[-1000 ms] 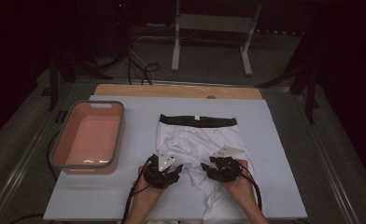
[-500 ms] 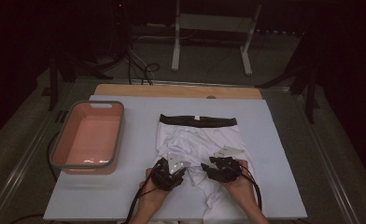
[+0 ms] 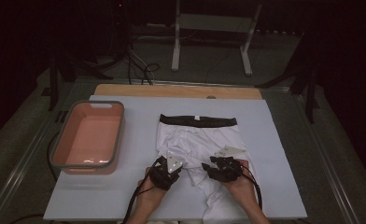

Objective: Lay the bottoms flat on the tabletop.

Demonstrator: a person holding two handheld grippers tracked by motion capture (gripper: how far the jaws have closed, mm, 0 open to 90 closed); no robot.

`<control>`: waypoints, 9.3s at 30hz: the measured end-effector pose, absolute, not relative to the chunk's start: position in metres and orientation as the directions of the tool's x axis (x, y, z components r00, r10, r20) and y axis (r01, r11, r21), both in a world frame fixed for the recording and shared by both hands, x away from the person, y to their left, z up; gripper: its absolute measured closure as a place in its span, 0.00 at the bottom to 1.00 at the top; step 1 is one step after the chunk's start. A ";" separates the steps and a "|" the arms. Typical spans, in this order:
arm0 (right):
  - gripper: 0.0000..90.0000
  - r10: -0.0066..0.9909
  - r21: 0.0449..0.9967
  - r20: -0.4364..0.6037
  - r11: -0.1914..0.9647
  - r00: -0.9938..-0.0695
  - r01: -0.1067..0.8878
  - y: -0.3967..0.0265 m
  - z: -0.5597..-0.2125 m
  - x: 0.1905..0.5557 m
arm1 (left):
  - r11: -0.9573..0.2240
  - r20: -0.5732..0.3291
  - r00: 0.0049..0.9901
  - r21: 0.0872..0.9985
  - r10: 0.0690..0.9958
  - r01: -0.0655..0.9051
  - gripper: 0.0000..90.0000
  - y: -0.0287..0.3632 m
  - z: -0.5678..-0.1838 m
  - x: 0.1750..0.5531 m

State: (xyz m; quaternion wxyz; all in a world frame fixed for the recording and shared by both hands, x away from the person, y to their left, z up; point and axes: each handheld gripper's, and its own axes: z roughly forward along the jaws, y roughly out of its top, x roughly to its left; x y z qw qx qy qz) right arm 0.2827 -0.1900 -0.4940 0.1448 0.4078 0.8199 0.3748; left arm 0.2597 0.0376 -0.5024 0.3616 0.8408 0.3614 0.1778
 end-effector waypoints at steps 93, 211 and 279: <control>0.37 0.832 0.803 0.061 0.287 -0.551 0.523 -0.230 -0.471 0.273 | -0.445 -0.033 0.597 0.633 0.802 0.633 0.48 0.089 -0.515 0.242; 0.27 0.940 0.757 0.067 0.170 -0.333 0.631 -0.330 -0.487 0.253 | -0.731 -0.057 0.904 0.568 0.424 0.379 1.00 0.036 -0.503 0.177; 0.15 0.922 0.732 0.145 0.144 -0.359 0.666 -0.329 -0.497 0.268 | -0.454 -0.086 0.755 0.753 0.650 0.477 0.31 0.004 -0.500 0.218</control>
